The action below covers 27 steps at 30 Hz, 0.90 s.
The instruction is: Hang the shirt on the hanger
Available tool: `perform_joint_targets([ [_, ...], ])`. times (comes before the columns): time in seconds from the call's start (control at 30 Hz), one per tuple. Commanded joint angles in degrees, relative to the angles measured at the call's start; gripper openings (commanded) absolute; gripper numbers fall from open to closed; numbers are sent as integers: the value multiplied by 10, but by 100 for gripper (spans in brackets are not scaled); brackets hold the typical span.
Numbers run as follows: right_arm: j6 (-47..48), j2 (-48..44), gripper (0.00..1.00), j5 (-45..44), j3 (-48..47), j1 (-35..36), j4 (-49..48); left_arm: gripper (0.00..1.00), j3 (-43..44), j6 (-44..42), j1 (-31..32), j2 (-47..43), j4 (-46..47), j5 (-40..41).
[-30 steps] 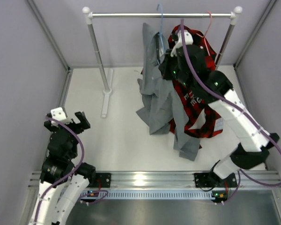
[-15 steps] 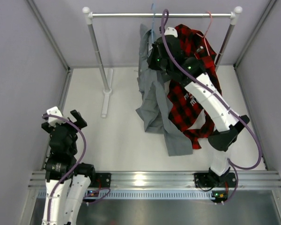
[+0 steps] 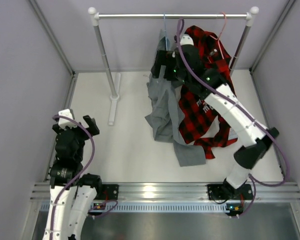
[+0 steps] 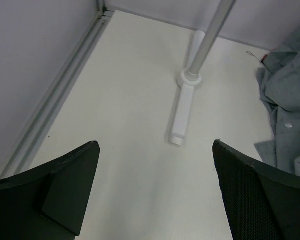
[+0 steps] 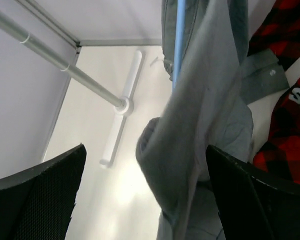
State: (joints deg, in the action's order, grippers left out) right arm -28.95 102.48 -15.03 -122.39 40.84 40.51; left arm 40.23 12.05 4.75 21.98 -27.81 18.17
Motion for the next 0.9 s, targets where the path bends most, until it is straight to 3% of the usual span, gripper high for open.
perform_joint_targets([
  [0.0,48,-150,99,18,120,7,-59,98,-1,1,7,37,44,-105],
  [0.2,104,-397,100,-34,377,9,-96,98,13,15,18,50,37,-100],
  [0.4,137,-597,99,-98,552,9,-64,98,13,25,17,43,-23,-51],
  [0.6,168,-731,100,-185,645,10,-8,98,-4,17,18,-8,-28,-79],
  [0.87,166,-786,99,-271,667,9,62,98,-18,18,18,-45,-17,-112],
])
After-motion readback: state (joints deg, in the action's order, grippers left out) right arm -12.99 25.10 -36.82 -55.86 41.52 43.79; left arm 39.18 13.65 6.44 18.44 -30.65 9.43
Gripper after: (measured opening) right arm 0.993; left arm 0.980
